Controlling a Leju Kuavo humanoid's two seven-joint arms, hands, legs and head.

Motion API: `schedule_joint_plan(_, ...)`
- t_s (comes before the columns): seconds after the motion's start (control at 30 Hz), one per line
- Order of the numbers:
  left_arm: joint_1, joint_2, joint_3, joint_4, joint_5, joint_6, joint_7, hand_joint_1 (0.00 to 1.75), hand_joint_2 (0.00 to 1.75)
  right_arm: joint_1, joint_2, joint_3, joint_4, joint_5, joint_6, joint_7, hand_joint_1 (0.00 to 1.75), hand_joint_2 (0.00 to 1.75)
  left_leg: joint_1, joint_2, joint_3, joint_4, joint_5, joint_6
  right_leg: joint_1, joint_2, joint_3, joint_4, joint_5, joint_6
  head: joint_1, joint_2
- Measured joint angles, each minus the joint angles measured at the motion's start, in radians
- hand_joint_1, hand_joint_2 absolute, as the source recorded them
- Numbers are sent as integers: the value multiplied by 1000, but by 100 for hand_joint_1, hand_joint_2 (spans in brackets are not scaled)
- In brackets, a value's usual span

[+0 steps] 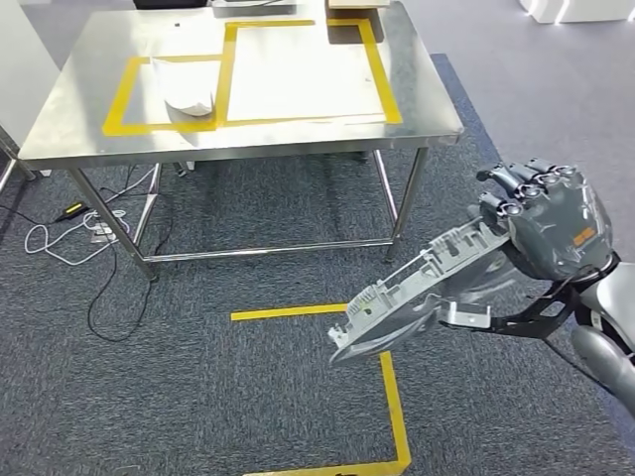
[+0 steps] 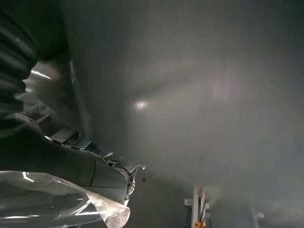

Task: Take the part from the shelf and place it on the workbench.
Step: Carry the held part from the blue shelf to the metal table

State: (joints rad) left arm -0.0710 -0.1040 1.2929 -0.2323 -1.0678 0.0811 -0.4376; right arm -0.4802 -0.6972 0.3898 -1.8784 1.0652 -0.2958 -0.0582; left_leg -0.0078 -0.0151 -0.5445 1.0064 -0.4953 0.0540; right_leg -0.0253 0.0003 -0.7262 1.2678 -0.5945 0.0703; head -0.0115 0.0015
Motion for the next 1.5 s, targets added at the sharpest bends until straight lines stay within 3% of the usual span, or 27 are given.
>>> schedule_joint_plan(0.07, 2, 0, 0, 0, 0, 0, 0, 0, 175, 0, -1, 0, 0, 0, 1, 0, 175, 175, 1, 0, 30, 0, -26, -6, -2, -2, 15, -113, 101, 3, 1, 0)
schedule_joint_plan(0.13, 0, 0, 0, 0, 0, 0, 0, 0, 175, -2, -1, 1, 0, -2, 3, -1, 175, 175, -1, 0, 50, 4, -51, -17, 0, -5, 41, -212, 166, -5, 1, 0)
schedule_joint_plan(0.17, -1, 0, 1, 0, -1, -1, 0, 0, 175, -2, -1, 2, 0, -2, 5, -1, 175, 175, -2, 0, 54, 6, -61, -22, 2, -4, 48, -230, 175, -14, 2, 0)
schedule_joint_plan(0.23, -3, 1, 1, 0, -1, -1, 0, 0, 175, -3, -2, 3, -1, -3, 7, -3, 175, 175, -3, 1, 57, 6, -70, -28, 5, -2, 56, -230, 168, -27, 2, 0)
schedule_joint_plan(0.37, -4, 1, 1, 0, -2, -2, 0, 0, 175, -5, -3, 2, -1, -3, 8, -3, 175, 175, -3, 2, 64, 9, -69, -30, 5, -1, 57, -230, 164, -33, 3, 0)
schedule_joint_plan(0.4, -6, 1, 1, 0, -2, -3, 0, 0, 175, -7, -3, 1, -2, -3, 8, -4, 175, 175, -2, 3, 49, 42, -60, -35, 4, -1, 67, -233, 157, -39, 2, 0)
schedule_joint_plan(0.5, -7, -1, 0, 0, -4, -6, -1, 0, 175, -12, -5, 1, -4, -3, 10, -7, 175, 175, 6, 5, -111, 270, -111, -58, 0, -1, 128, -239, 113, -57, 1, 0)
schedule_joint_plan(0.53, -5, -1, 1, 0, -4, -6, -1, 0, 175, -13, -5, 1, -4, -3, 12, -8, 175, 175, 8, 5, -155, 307, -141, -61, -1, -1, 148, -240, 97, -58, 1, 0)
schedule_joint_plan(0.57, -4, -1, 1, 0, -4, -6, -1, 0, 175, -13, -5, 2, -4, -3, 14, -8, 175, 175, 8, 5, -166, 289, -143, -60, -1, 0, 164, -240, 85, -57, 1, 0)
schedule_joint_plan(0.6, -3, 0, 1, 0, -4, -6, -1, 0, 175, -14, -5, 2, -4, -3, 16, -8, 175, 175, 8, 5, -166, 247, -118, -57, -2, 0, 182, -240, 72, -56, 1, 0)
schedule_joint_plan(0.7, 1, 2, 1, 0, -4, -6, -1, 0, 175, -17, -5, 3, -3, -6, 22, -8, 175, 175, 1, 6, -150, 84, 41, -39, 0, 2, 222, -242, 34, -43, 1, 0)
schedule_joint_plan(0.73, 3, 2, 1, 0, -4, -6, -1, 0, 175, -17, -6, 3, -3, -7, 23, -8, 175, 175, -1, 5, -146, 59, 70, -33, 2, 3, 230, -245, 25, -37, 0, 0)
schedule_joint_plan(0.8, 4, 2, 1, 0, -4, -7, -1, 0, 175, -18, -9, 2, -3, -8, 25, -8, 175, 175, -2, 4, -132, 47, 73, -24, 4, 6, 244, -238, 24, -25, 0, 0)
schedule_joint_plan(0.87, 2, 1, 1, 0, -4, -7, -2, 0, 175, -22, -14, -1, -4, -10, 25, -8, 175, 175, 0, 2, -108, 35, 67, -13, 3, 4, 228, -192, 31, -16, 3, 0)
schedule_joint_plan(0.9, 0, 0, 1, 0, -4, -7, -2, 0, 175, -23, -16, -2, -5, -11, 25, -8, 175, 175, 2, 2, -96, 31, 63, -6, 2, 3, 201, -150, 26, -14, 4, 0)
schedule_joint_plan(1.0, -4, 0, 1, 0, -7, -7, -2, 0, 175, -21, -18, -4, -6, -13, 24, -8, 175, 175, 3, 2, -74, 27, 41, 4, 3, 2, 78, 2, -44, -10, 7, 0)
schedule_joint_plan(1.07, -2, -1, 1, 0, -11, -7, -2, 0, 175, -18, -18, -4, -6, -14, 27, -8, 175, 175, 4, 1, -53, 27, 21, 3, 2, 1, 23, 20, -72, -5, 7, 0)
schedule_joint_plan(1.1, -1, -1, 0, 0, -12, -7, -1, 0, 175, -20, -18, -4, -6, -15, 31, -8, 175, 175, 4, 0, -38, 27, 10, 1, 1, 1, 18, -12, -52, -3, 7, 0)
schedule_joint_plan(1.17, -2, -1, 0, 0, -17, -8, -1, 0, 175, -31, -18, -3, -4, -19, 45, -9, 175, 175, 4, -2, -9, 29, -15, -7, -3, -1, 31, -128, 55, 0, 8, 0)
schedule_joint_plan(1.23, -3, 0, -2, 0, -21, -8, -1, 0, 175, -56, -17, 5, 2, -26, 69, -11, 175, 175, 1, -2, 9, 30, -41, -19, -4, -5, 51, -207, 129, -10, 9, 0)
schedule_joint_plan(1.27, -5, 1, -3, 0, -23, -9, -1, 0, 175, -74, -17, 9, 5, -30, 82, -12, 175, 175, -2, -2, 15, 34, -49, -25, -3, -6, 57, -221, 140, -18, 9, 0)
schedule_joint_plan(1.37, -8, 2, -9, 0, -29, -12, -2, 0, 175, -138, -13, 26, 13, -40, 117, -16, 175, 175, -1, 1, 19, 65, -54, -42, -6, -2, 81, -220, 135, -42, 6, 0)
schedule_joint_plan(1.43, -12, 1, -14, 0, -33, -12, -2, 0, 175, -189, -6, 40, 21, -41, 139, -16, 175, 175, 3, 2, -30, 157, -69, -53, -6, -2, 98, -220, 126, -52, 5, 0)
schedule_joint_plan(1.5, -13, -2, -18, 0, -37, -14, -2, 0, 175, -233, 6, 56, 33, -42, 162, -15, 175, 175, 6, 2, -109, 269, -115, -61, -5, -2, 113, -220, 111, -57, 5, 0)
